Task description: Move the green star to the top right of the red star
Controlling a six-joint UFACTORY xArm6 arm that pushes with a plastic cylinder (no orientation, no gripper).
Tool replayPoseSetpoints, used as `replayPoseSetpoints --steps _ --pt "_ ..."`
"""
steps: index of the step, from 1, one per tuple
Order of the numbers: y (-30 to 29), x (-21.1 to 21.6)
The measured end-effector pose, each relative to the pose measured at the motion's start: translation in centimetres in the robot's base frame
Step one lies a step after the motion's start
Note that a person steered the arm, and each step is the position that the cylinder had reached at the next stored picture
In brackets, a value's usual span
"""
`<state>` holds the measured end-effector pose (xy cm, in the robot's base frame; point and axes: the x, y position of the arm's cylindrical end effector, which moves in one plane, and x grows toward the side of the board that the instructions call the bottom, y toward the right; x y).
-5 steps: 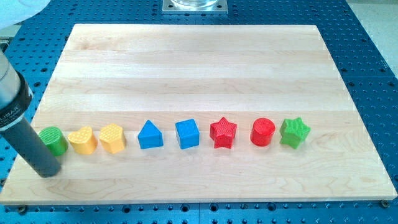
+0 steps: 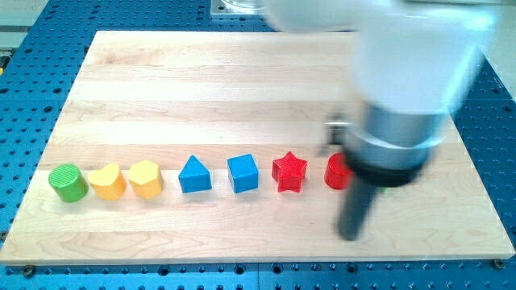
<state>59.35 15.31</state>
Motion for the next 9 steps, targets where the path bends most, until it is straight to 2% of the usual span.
replayPoseSetpoints --steps 1,2,3,6,7,8,9 --pt "13.5 -2.8" --pt "19.2 -6.5" --pt "19.0 -5.3" --pt "5.9 -4.9" --pt "4.9 -7.0" --pt "7.2 -1.7" --pt "5.2 -4.4"
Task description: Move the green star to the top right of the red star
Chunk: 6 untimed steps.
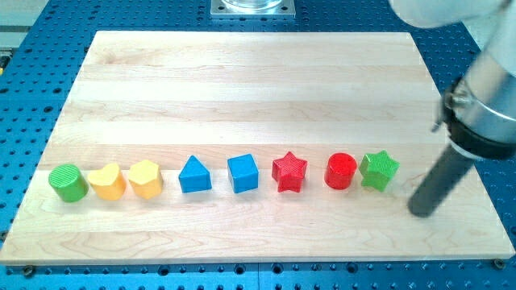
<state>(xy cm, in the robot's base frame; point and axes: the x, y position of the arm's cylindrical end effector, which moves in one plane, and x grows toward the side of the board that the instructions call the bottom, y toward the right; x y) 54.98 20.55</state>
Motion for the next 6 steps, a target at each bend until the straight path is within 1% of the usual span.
replayPoseSetpoints --steps 1,2,3,4,5,6 --pt "0.0 -5.5" --pt "3.1 -1.8" --pt "1.3 0.9" --pt "0.2 -0.8" --pt "0.2 -6.0" --pt "3.5 -2.2"
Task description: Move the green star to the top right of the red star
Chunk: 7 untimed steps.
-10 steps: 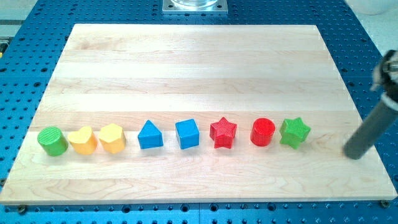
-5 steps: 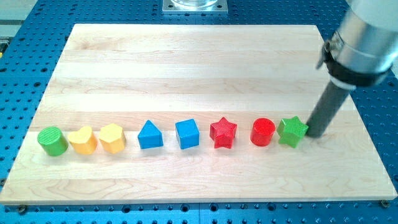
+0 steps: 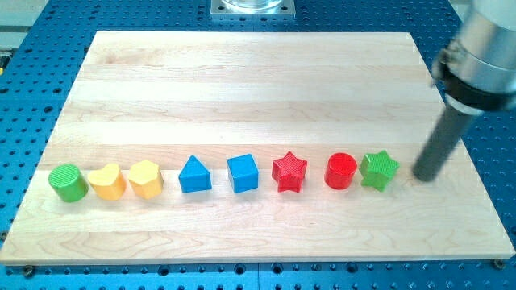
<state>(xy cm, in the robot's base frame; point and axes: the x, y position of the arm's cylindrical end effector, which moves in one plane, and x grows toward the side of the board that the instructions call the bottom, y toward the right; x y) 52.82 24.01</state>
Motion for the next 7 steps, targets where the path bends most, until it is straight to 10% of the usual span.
replayPoseSetpoints --steps 1,3,6,7 --pt "-2.1 3.6" --pt "-4.8 -8.1" --pt "-3.4 0.7" --pt "-6.5 -4.1"
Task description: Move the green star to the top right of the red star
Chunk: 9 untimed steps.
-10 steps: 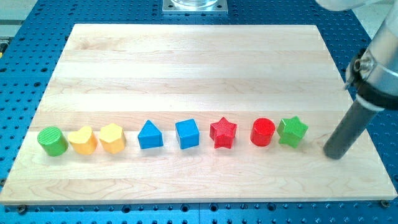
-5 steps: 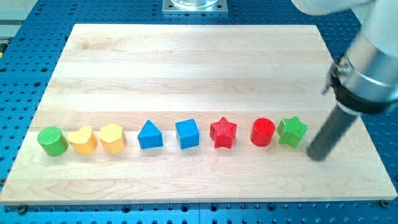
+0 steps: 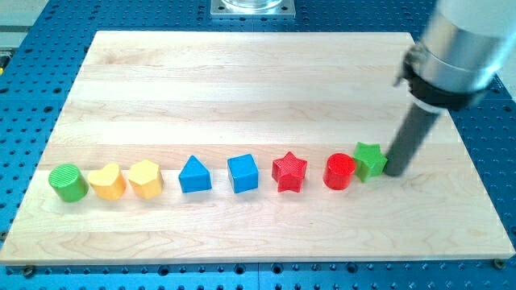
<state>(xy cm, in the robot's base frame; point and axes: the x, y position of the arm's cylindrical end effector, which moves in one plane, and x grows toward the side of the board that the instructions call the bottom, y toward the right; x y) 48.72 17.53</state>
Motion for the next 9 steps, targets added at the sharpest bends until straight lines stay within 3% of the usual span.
replayPoseSetpoints --steps 1,2,3,4,7,8,9 --pt "-1.9 -4.2" --pt "1.4 -3.6" --pt "4.1 2.2" --pt "3.5 5.5" --pt "-5.3 -4.6" --pt "-5.5 -6.8" --pt "4.4 -3.6"
